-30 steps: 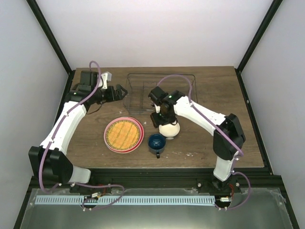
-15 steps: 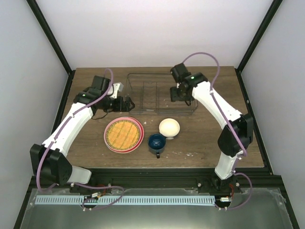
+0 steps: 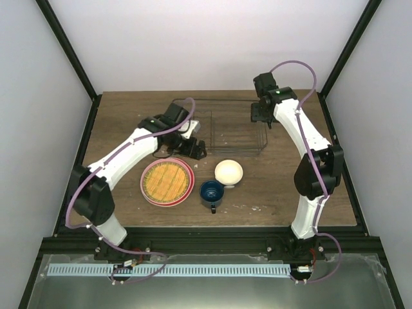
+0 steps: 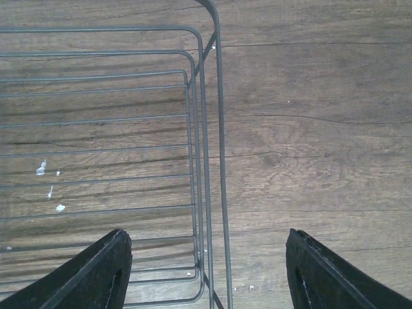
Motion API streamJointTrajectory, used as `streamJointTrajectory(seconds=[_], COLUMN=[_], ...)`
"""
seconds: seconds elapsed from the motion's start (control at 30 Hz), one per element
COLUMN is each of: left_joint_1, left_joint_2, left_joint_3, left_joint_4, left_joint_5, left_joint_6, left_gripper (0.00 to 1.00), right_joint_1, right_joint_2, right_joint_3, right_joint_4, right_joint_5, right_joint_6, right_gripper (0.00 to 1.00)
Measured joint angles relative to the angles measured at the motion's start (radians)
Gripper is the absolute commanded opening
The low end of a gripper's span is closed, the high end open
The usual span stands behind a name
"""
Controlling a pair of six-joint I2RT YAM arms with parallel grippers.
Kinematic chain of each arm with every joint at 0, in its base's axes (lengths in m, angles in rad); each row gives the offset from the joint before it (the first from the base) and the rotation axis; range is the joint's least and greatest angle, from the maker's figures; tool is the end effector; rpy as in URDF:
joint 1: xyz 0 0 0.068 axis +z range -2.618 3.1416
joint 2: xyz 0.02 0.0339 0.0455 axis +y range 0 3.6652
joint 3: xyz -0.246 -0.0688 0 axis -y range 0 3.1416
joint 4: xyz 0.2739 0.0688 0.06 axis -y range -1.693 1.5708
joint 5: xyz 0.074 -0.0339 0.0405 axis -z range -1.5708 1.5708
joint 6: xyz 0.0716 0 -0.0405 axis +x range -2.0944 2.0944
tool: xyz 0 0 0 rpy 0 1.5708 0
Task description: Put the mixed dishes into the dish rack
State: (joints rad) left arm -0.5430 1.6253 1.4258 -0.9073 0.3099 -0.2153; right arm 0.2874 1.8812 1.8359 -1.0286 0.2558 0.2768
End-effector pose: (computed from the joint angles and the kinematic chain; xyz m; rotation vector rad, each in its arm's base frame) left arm 0.3118 -0.2137 0.2365 0.5495 2.7007 -0.6405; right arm 0.4269 0.1073 0.2693 0.0708 2.5930 -0.1371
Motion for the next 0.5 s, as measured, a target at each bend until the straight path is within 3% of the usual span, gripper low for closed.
streamJointTrajectory(seconds=[0.5], left_joint_1=[-0.149], left_joint_2=[0.260], left_joint_3=[0.172], left_joint_4=[-0.040], left_joint_5=[-0.066], left_joint_6=[0.011], left_gripper=[0.89], right_joint_1=[-0.099], right_joint_2=[0.006], right_joint_3=[-0.013], right_joint_4=[0.044], right_joint_5=[-0.002], right_joint_6=[-0.033], right_gripper=[0.68])
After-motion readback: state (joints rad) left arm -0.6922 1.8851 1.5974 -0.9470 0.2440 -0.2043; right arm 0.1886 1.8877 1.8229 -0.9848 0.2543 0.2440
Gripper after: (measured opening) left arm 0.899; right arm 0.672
